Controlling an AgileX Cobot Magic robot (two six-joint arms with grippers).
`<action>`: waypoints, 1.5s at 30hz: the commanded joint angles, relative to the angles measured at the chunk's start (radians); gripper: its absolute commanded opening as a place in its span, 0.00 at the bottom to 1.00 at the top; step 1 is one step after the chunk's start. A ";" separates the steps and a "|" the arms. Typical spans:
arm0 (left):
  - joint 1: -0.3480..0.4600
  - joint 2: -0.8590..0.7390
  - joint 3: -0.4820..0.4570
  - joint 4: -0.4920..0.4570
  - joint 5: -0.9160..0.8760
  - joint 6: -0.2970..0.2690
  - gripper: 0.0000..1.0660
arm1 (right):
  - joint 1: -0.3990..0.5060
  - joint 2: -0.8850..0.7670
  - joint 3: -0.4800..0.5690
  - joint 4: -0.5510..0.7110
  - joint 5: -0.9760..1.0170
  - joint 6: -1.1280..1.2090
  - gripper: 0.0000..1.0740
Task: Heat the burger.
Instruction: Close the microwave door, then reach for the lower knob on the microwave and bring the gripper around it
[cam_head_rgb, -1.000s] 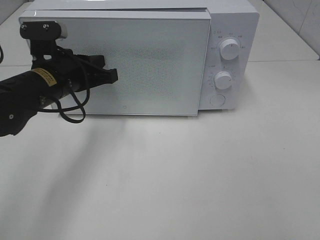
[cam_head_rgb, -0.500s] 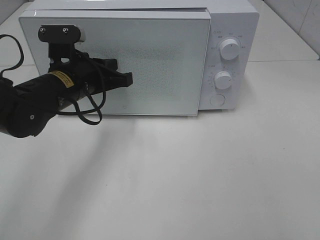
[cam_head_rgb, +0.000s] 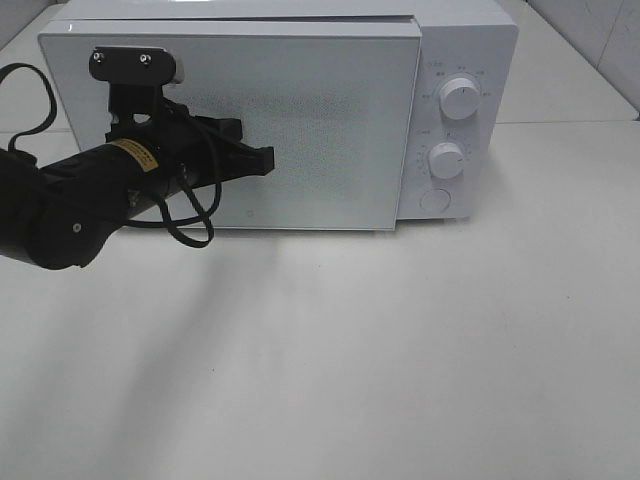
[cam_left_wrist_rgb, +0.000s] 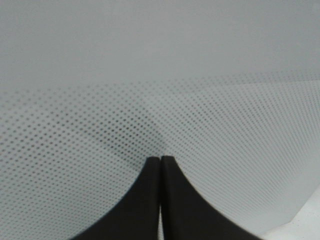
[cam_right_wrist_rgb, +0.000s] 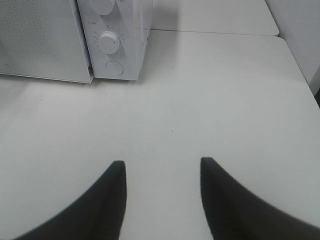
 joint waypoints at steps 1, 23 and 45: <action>0.012 0.026 -0.082 -0.056 -0.052 0.001 0.00 | -0.002 -0.025 -0.001 0.003 -0.006 -0.009 0.45; -0.076 0.143 -0.340 -0.087 0.106 0.008 0.00 | -0.002 -0.025 -0.001 0.003 -0.006 -0.009 0.45; -0.176 0.005 -0.355 -0.059 0.448 0.040 0.00 | -0.002 -0.025 -0.001 0.003 -0.006 -0.009 0.45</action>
